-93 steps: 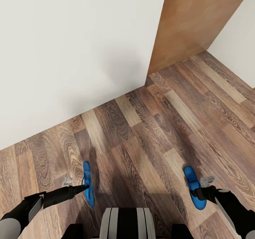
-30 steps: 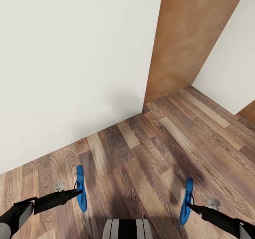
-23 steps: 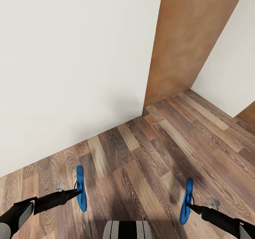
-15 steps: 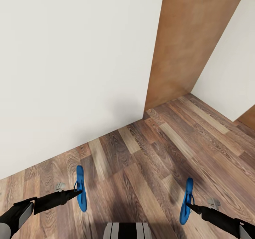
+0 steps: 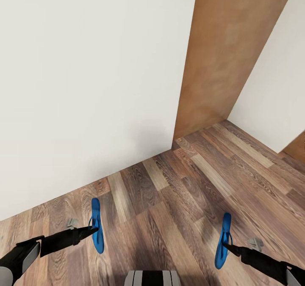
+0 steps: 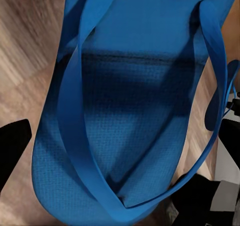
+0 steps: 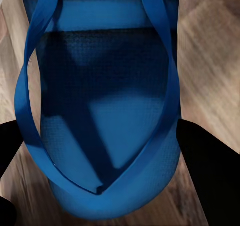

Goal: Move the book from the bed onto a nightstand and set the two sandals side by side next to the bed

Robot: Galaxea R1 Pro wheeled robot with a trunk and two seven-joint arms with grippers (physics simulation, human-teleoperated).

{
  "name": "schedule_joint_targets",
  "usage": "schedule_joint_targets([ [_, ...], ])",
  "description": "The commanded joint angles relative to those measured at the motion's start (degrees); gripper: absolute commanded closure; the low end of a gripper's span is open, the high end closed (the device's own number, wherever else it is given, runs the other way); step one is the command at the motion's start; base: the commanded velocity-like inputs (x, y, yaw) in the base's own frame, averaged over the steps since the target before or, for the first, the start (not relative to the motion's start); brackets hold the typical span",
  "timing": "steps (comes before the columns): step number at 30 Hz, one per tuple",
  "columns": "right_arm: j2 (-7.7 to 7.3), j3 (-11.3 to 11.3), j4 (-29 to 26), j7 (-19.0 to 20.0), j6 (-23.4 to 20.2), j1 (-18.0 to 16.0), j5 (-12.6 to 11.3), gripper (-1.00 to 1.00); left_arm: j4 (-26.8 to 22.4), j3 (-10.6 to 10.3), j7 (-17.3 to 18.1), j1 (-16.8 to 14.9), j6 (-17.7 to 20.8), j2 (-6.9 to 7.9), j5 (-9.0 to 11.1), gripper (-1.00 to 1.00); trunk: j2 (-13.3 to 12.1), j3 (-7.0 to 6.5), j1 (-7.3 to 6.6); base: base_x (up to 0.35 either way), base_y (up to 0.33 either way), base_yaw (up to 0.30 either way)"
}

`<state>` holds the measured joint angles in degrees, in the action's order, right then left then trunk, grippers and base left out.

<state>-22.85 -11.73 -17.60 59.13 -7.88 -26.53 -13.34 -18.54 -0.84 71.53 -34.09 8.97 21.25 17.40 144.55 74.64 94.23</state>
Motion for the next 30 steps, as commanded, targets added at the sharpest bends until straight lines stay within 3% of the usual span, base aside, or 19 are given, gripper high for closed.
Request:
schedule_joint_targets([
  [1,0.00,-0.04,0.02,0.20,-0.64,-0.02,-0.36,1.00,0.00,-0.13,0.19,-0.01,0.61,0.02,0.26,1.00,0.00,-0.19,-0.03,0.000,0.000,0.000],
  [30,0.00,-0.04,0.02,0.20,-0.64,-0.02,-0.37,1.00,0.00,-0.13,0.19,-0.01,0.61,0.02,0.26,1.00,-0.39,-6.61,-0.78,0.000,0.000,0.022],
])
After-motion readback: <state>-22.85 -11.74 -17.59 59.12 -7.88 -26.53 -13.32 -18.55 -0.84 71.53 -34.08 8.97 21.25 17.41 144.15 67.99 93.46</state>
